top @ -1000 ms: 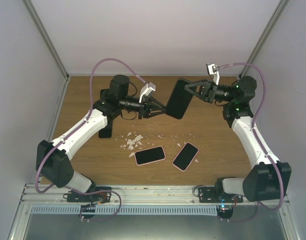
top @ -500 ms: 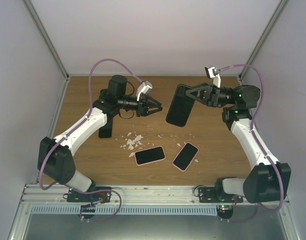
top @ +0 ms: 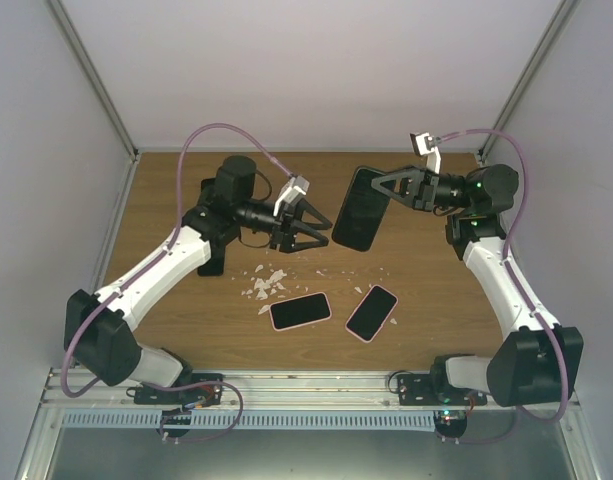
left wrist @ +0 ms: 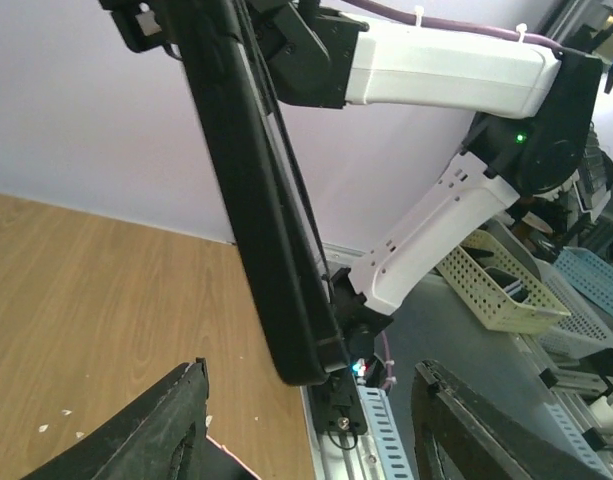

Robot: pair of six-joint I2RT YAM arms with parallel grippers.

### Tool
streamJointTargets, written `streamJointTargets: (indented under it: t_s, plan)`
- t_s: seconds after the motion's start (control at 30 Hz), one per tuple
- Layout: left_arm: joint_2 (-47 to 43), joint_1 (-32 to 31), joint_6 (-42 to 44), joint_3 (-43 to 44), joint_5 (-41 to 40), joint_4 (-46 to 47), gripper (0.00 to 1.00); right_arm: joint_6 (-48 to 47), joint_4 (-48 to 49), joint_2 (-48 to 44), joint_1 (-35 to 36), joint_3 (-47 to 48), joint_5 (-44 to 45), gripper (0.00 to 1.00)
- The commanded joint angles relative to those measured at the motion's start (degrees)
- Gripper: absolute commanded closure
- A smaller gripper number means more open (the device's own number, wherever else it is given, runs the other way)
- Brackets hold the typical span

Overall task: Take the phone out of the phone case
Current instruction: Remove the phone case from the phone.

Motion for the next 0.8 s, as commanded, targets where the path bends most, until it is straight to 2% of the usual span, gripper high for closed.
streamJointTargets:
  t_s: [0.0,0.33,0.77]
  plan:
    - [0.4,-1.3,1.2,0.8,-1.4,1.2,0.45,0.7,1.3,-0.8,-0.4,1.9,1.8,1.0]
    - [2.2,-1.2,-0.2,1.2,-5.1,1.8,0.54,4.0,5.7,-0.9,-0.4,1.5,1.0,1.0]
    - [4.1,0.1,-3.7,1.6,-10.7,2.6,0.6,10.6,14.1,-1.2,-0.2,-0.9,1.1,1.0]
